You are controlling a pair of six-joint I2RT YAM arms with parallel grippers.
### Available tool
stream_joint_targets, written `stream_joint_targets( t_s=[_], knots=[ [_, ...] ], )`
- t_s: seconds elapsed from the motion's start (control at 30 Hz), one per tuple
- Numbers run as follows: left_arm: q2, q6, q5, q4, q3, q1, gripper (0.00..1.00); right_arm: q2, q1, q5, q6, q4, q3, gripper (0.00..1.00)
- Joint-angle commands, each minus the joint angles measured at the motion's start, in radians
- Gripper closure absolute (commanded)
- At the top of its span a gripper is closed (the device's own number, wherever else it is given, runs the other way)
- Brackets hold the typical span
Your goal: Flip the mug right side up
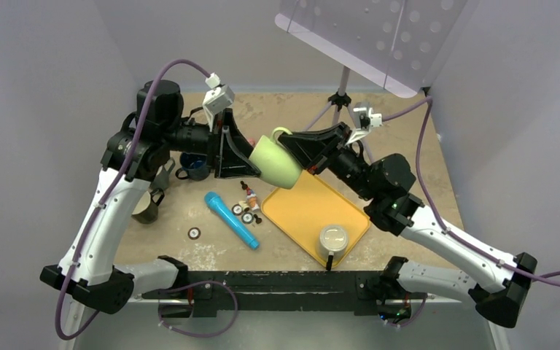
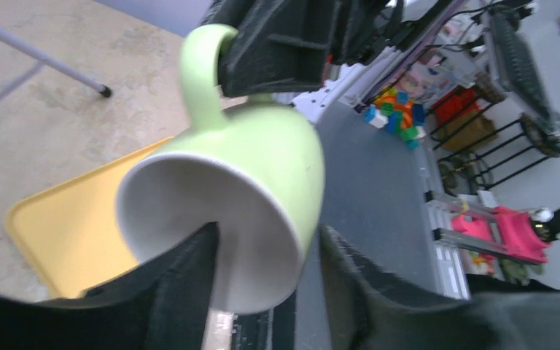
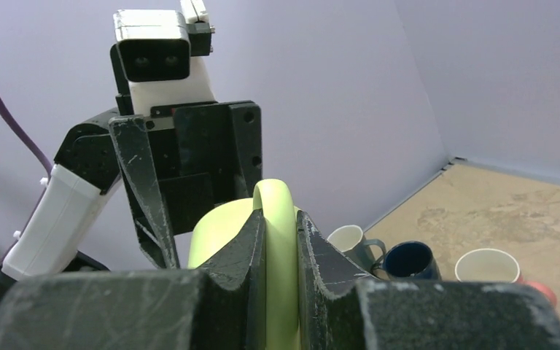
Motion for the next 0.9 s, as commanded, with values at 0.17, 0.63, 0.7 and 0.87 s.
stream_joint_targets(
  t_s=[0.17,0.63,0.7,0.87],
  knots=[
    [-0.03,-0.048,0.15,0.055,-0.031,-0.035,1.0,0.088,0.008,0.039,-0.022,0.096,0.088,1.0],
    [-0.118,0.714,-1.127,-0.498,-0.354,-0.028,1.0,0.22,0.008,0.515,-0.048,-0.883,0.334,0.02],
    [-0.131,0.734,-1.165,-0.442,-0.443,0.011,1.0,0.229,0.007,0.527,-0.032,-0.934,0.32,0.02],
    [-0.014,0.749,-1.067,-0.366,-0.439,0.251,1.0,0.236,0.007,0.509,0.014,-0.962,0.266,0.02]
  ],
)
